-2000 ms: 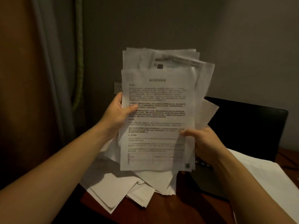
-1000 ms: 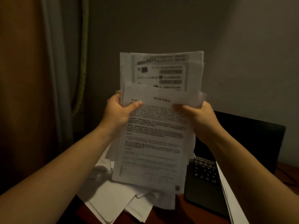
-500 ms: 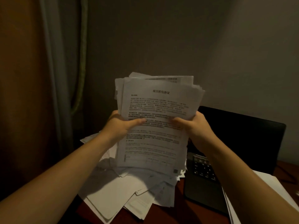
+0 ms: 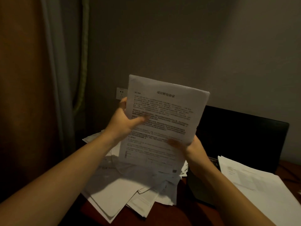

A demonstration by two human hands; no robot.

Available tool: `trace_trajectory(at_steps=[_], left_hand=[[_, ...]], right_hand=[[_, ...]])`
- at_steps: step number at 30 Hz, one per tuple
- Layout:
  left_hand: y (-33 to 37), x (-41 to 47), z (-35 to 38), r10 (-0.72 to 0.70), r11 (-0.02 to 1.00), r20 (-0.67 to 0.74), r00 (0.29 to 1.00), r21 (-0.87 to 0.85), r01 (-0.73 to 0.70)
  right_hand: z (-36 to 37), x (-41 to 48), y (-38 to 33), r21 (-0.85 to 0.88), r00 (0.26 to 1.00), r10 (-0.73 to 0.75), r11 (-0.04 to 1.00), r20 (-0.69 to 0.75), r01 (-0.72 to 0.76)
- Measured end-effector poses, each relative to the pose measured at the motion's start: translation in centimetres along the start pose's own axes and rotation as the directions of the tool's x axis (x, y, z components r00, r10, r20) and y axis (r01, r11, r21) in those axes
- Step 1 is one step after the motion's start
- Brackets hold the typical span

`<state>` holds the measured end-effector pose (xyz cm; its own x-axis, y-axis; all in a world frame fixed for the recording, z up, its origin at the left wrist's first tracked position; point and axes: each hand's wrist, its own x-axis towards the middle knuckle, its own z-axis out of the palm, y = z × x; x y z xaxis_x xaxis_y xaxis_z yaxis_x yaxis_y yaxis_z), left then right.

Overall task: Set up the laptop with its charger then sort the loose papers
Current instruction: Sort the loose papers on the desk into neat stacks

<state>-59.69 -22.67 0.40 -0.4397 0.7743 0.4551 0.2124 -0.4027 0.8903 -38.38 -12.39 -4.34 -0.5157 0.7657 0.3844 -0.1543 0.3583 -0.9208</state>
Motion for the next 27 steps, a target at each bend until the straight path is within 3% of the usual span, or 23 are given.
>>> trace_trajectory(at_steps=[5, 10, 14, 19, 22, 27], left_hand=[[-3.3, -2.6, 0.8, -0.014, 0.997, 0.073, 0.997, 0.074, 0.008], [-3.6, -3.1, 0.7, 0.061, 0.994, -0.037, 0.997, 0.093, -0.057], [-5.3, -4.8, 1.0, -0.087, 0.98, -0.006, 0.996, 0.178, 0.087], [-5.5, -5.7, 2.3, -0.176, 0.95, -0.022, 0.984, 0.257, 0.176], [-5.1, -6.0, 3.8, -0.169, 0.963, 0.068, 0.983, 0.226, 0.15], [-5.2, -7.4, 7.8, -0.288, 0.953, 0.155, 0.945, 0.142, 0.267]], right_hand=[[-0.1, -1.2, 1.5, 0.007, 0.992, 0.124, 0.992, -0.017, -0.124], [-0.3, -2.1, 0.7, 0.041, 0.997, 0.078, 0.996, 0.002, -0.078], [-0.4, -3.2, 1.7, -0.057, 0.992, 0.125, 0.991, 0.026, -0.123], [-1.4, -4.2, 0.8, -0.135, 0.999, -0.007, 0.991, -0.04, 0.002], [-3.6, -4.9, 0.5, -0.154, 0.998, 0.051, 0.986, -0.044, -0.057], [-7.7, -7.4, -0.2, -0.183, 0.984, 0.108, 0.974, -0.139, -0.133]])
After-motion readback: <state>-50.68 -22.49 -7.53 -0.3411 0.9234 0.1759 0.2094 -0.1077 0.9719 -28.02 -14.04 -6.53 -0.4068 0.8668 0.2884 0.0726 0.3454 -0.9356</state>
